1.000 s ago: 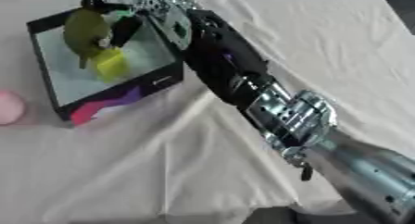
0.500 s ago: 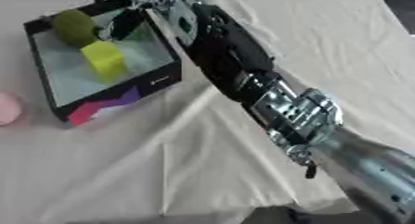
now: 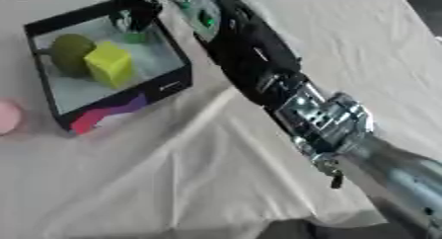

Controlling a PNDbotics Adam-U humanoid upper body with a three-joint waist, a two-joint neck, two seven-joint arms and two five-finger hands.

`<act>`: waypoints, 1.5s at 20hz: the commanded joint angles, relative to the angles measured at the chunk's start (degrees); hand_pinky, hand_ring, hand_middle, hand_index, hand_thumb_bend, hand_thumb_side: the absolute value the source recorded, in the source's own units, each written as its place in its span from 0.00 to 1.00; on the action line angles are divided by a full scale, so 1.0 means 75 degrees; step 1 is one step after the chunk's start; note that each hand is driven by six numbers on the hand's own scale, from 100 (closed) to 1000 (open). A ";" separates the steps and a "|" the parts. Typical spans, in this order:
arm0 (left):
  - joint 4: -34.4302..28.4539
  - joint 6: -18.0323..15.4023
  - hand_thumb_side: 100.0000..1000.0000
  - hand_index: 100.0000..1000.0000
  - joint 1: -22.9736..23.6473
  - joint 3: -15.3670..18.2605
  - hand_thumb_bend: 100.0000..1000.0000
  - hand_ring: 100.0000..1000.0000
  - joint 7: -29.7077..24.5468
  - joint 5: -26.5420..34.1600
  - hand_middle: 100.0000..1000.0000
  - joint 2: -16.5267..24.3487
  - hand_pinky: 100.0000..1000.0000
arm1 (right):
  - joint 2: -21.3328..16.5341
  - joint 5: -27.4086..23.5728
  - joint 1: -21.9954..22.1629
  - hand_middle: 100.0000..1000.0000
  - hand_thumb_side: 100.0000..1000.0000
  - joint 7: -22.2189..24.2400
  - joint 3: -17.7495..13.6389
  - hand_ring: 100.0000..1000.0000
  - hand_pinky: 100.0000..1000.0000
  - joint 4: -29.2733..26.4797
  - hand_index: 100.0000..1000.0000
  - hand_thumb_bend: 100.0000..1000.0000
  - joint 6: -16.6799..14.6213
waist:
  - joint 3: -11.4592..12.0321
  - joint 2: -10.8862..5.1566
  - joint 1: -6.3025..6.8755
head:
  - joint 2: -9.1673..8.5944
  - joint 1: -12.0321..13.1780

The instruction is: Pick up objects on the table and place them in the box.

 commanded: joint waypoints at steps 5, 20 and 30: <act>-0.0225 -0.0020 0.66 0.75 0.0042 -0.0061 0.00 0.86 -0.0098 -0.0108 0.75 0.0370 0.81 | -0.1605 -0.2982 0.0327 0.74 0.25 -0.1167 -0.0530 0.76 0.85 -0.1885 0.87 0.00 0.1411 | -0.0248 -0.0313 0.0154 | 0.0041 0.0663; -0.0504 0.0004 0.65 0.75 -0.0154 -0.0369 0.00 0.89 -0.0450 -0.0214 0.76 0.0619 0.81 | -0.2890 -0.7751 0.4646 0.78 0.50 -0.3936 -0.2872 0.78 0.86 -0.4806 0.94 0.00 0.0746 | -0.0457 -0.0100 0.0125 | 0.0038 0.1320; -0.0823 0.0225 0.61 0.84 -0.0278 -0.0893 0.00 0.92 -0.2000 -0.0435 0.84 0.2275 0.83 | -0.2285 -0.7550 0.5795 0.76 0.50 -0.4550 -0.3759 0.74 0.83 -0.4813 0.91 0.00 -0.0228 | -0.0459 0.0037 0.0239 | -0.0113 0.1644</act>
